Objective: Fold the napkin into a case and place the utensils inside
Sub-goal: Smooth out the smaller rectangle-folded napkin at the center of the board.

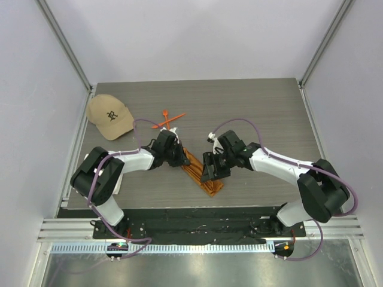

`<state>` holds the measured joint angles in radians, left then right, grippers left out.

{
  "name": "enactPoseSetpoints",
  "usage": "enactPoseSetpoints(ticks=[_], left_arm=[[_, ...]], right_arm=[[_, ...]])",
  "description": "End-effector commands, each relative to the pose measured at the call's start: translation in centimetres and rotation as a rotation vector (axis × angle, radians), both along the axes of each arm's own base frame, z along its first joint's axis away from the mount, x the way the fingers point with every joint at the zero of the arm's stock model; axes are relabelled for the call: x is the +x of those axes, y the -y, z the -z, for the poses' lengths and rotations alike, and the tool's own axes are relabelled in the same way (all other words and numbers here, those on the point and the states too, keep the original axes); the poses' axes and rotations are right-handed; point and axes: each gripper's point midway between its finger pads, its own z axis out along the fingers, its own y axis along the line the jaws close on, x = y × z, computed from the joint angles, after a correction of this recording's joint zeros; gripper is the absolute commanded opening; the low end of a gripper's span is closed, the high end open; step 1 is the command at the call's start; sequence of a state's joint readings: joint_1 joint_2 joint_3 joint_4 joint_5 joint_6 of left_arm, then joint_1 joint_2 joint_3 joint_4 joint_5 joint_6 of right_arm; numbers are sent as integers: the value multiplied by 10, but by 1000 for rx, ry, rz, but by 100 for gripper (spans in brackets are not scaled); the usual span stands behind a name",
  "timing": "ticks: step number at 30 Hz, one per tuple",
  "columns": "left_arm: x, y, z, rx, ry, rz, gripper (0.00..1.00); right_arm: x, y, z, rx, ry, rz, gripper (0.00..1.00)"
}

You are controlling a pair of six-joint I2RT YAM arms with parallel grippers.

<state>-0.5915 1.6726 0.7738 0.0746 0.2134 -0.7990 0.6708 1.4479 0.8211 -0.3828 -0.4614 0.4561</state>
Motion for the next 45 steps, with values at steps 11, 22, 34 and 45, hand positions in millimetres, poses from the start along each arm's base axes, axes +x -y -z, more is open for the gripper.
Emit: enactPoseSetpoints(ticks=[11, 22, 34, 45], left_arm=[[-6, -5, 0, 12, 46, 46, 4], [3, 2, -16, -16, 98, 62, 10], [-18, 39, -46, -149, 18, 100, 8], [-37, 12, 10, 0, -11, 106, 4]], right_arm=[[34, -34, 11, 100, -32, -4, 16], [-10, -21, 71, 155, -189, 30, 1], [-2, -27, 45, 185, -145, 17, 1], [16, -15, -5, 200, -50, 44, 4]])
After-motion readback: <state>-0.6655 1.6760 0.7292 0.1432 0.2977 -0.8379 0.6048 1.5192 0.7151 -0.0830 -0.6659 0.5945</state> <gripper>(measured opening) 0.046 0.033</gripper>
